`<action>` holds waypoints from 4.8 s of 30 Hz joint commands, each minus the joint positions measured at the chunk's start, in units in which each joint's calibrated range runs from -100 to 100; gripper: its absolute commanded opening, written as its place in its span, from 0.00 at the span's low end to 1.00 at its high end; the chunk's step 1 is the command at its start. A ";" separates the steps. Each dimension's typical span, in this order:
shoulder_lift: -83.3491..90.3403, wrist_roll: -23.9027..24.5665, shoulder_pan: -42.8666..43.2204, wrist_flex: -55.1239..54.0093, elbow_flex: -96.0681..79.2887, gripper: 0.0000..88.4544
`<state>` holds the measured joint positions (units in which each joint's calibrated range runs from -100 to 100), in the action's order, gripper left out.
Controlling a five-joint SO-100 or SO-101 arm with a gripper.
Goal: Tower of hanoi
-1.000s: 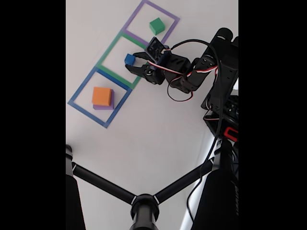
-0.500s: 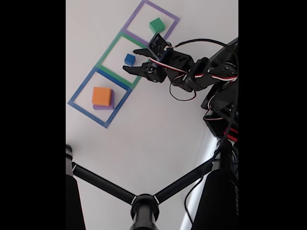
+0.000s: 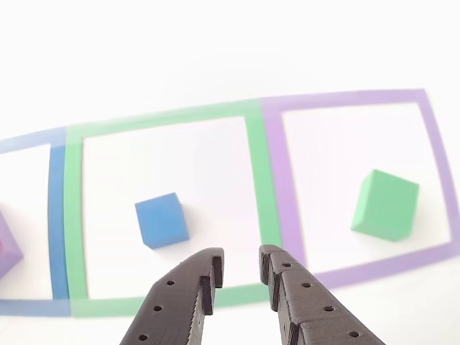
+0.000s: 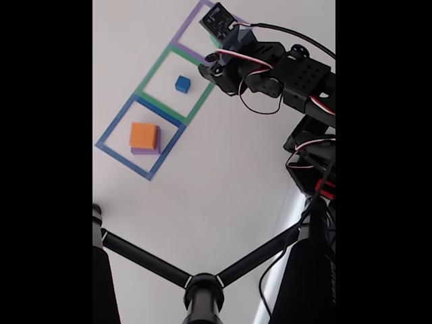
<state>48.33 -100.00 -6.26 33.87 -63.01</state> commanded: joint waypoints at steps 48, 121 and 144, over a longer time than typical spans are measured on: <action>4.19 0.00 -24.71 -6.66 -3.08 0.35; -58.06 0.00 -18.76 -80.35 -6.08 0.15; -34.81 0.00 -16.75 -53.87 -4.99 0.08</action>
<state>0.89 -99.61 -24.36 -33.39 -70.50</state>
